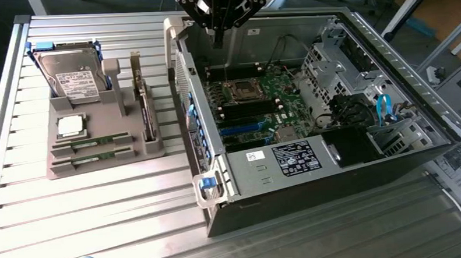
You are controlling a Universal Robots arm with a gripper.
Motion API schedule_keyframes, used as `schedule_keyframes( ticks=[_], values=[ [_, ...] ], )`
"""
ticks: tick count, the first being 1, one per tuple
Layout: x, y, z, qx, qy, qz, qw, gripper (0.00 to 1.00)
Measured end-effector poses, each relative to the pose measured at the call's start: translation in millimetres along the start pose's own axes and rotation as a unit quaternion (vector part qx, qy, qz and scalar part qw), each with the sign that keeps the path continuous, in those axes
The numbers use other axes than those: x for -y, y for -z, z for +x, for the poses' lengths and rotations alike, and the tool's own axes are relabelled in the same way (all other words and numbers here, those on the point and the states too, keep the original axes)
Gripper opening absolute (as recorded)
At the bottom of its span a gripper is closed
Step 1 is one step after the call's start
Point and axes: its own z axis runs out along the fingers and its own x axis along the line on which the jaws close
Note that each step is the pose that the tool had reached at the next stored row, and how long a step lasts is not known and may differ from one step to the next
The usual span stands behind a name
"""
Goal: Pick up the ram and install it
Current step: 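Reach for the ram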
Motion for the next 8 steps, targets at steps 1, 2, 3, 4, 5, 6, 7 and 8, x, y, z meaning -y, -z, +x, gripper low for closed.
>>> schedule_keyframes(
  ticks=[1,2,3,4,5,6,7,8],
  values=[
    [0.0,0.0,0.3,0.0000,0.000,0.0000,1.0000,0.10],
    [0.0,0.0,0.6,0.0000,0.000,0.0000,1.0000,0.10],
    [0.1,0.0,0.8,0.0000,0.000,0.0001,1.0000,0.10],
    [0.1,0.0,1.1,0.0000,0.000,0.0001,1.0000,0.10],
    [0.1,0.1,1.4,0.0000,0.000,0.0001,1.0000,0.10],
    [0.1,0.1,1.5,0.0000,0.000,0.0002,1.0000,0.10],
    [0.1,0.1,1.8,0.0000,0.000,0.0002,1.0000,0.10],
    [0.2,0.1,2.0,0.0000,0.000,0.0002,1.0000,0.10]
  ],
)
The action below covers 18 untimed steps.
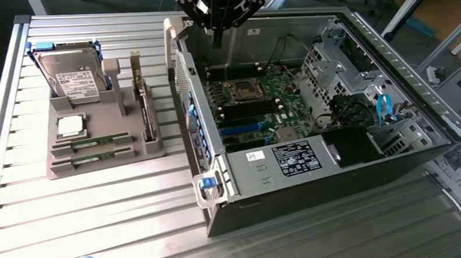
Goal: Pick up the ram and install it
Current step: 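Reach for the ram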
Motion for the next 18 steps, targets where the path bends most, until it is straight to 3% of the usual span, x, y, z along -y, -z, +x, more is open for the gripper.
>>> schedule_keyframes(
  ticks=[18],
  values=[
    [0.3,0.1,4.7,0.0001,0.000,0.0019,1.0000,0.10]
  ],
)
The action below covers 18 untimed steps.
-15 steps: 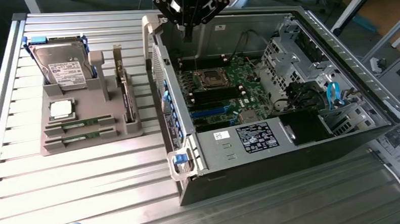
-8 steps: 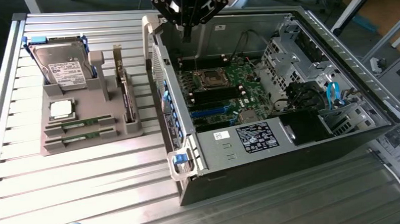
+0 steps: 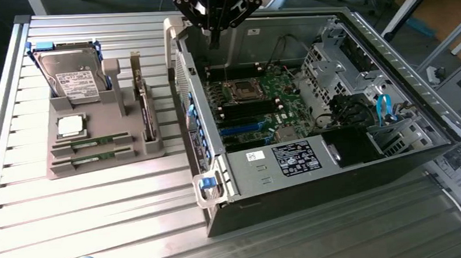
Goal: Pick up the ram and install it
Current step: 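Reach for the ram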
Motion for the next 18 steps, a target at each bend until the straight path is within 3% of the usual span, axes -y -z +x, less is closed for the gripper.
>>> schedule_keyframes(
  ticks=[18],
  values=[
    [0.3,0.1,4.2,0.0001,0.000,0.0013,1.0000,0.10]
  ],
)
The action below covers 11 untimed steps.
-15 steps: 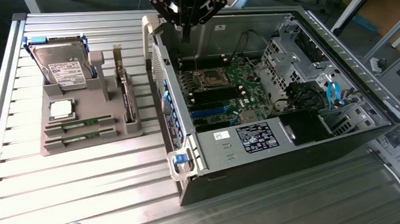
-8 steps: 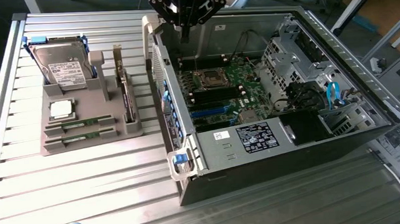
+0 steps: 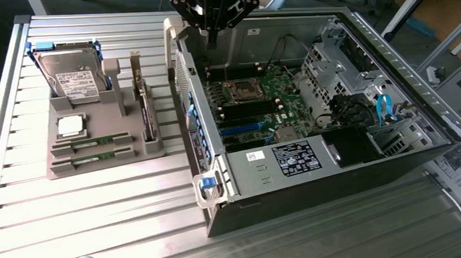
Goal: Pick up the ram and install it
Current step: 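Reach for the ram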
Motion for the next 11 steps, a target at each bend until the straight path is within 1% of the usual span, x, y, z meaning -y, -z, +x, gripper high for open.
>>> schedule_keyframes(
  ticks=[11],
  values=[
    [0.2,0.1,2.3,0.0001,0.000,0.0004,1.0000,0.10]
  ],
)
